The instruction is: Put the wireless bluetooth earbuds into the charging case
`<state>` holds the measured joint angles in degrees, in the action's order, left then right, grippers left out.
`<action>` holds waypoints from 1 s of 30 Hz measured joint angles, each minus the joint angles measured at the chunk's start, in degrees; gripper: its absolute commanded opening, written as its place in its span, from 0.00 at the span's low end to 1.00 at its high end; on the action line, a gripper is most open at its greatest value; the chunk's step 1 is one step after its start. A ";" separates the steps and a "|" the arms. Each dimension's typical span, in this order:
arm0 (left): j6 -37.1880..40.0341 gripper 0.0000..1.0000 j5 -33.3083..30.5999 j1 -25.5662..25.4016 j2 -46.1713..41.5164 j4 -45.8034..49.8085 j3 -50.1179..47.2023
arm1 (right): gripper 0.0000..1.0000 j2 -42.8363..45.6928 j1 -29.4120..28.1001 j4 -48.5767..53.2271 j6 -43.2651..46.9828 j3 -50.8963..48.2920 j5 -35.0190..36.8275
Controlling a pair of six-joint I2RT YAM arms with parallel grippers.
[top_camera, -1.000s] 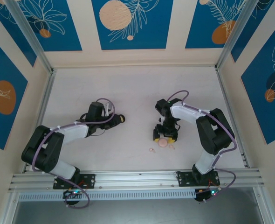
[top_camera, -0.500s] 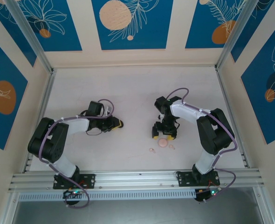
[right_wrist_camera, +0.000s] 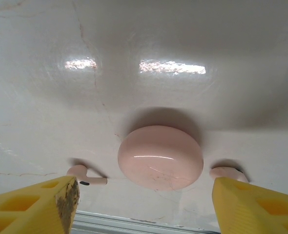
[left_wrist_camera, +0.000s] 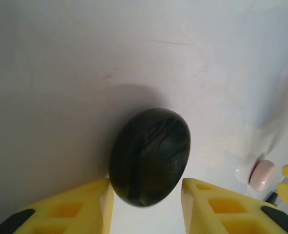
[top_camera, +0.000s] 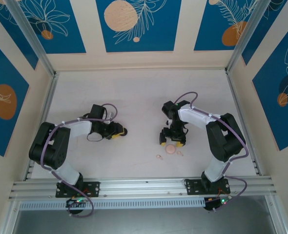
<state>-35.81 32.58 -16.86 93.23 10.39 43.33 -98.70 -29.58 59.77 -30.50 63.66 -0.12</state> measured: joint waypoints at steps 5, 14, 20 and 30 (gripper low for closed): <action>2.01 0.57 -1.73 0.26 -0.48 3.28 0.74 | 0.74 0.00 -0.09 0.76 -0.02 0.00 0.00; 4.48 0.68 -11.06 0.33 -14.29 11.87 2.60 | 0.74 -0.02 -0.09 1.84 -0.24 0.00 0.17; 6.08 0.68 -20.37 0.31 -25.68 15.65 2.21 | 0.73 -1.75 -0.42 2.03 -0.39 0.28 0.15; 6.21 0.68 -24.61 0.31 -28.22 17.92 -1.55 | 0.67 -6.21 -0.85 2.12 -0.50 1.33 0.17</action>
<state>-29.61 7.97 -16.56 65.01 28.32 41.78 -104.90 -30.44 61.89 -31.00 64.99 0.05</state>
